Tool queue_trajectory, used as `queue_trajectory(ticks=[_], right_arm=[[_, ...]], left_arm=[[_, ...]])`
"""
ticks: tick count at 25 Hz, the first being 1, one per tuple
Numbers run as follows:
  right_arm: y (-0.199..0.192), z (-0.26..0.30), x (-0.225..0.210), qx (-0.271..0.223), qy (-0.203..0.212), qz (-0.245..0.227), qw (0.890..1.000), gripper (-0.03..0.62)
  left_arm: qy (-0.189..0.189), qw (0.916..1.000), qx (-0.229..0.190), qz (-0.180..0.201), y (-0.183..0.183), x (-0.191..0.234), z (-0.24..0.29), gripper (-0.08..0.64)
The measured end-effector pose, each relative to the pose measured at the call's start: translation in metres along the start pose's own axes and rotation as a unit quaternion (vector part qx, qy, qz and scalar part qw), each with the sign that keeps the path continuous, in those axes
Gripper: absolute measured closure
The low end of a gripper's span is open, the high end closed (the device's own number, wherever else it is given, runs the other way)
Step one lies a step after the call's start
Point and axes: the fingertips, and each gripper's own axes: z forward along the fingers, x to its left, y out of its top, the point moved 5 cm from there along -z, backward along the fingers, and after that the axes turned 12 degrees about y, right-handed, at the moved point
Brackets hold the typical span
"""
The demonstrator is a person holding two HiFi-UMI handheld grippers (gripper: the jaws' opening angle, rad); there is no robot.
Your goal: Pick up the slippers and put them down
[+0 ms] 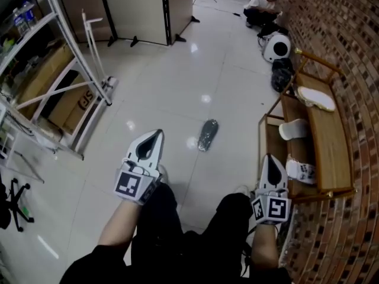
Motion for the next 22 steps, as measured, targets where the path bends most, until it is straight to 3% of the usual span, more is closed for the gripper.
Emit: queue_trajectory(ticks=[8, 22], right_arm=[[-0.019, 0.06, -0.015, 0.018, 0.004, 0.003, 1.0, 0.583], [0.022, 0.084, -0.096, -0.006, -0.084, -0.019, 0.996, 0.583]], left_arm=[[0.016, 0.9996, 0.015, -0.018, -0.03, 0.029, 0.064, 0.557], [-0.084, 0.9957, 0.001, -0.039, -0.023, -0.016, 0.196, 0.558]])
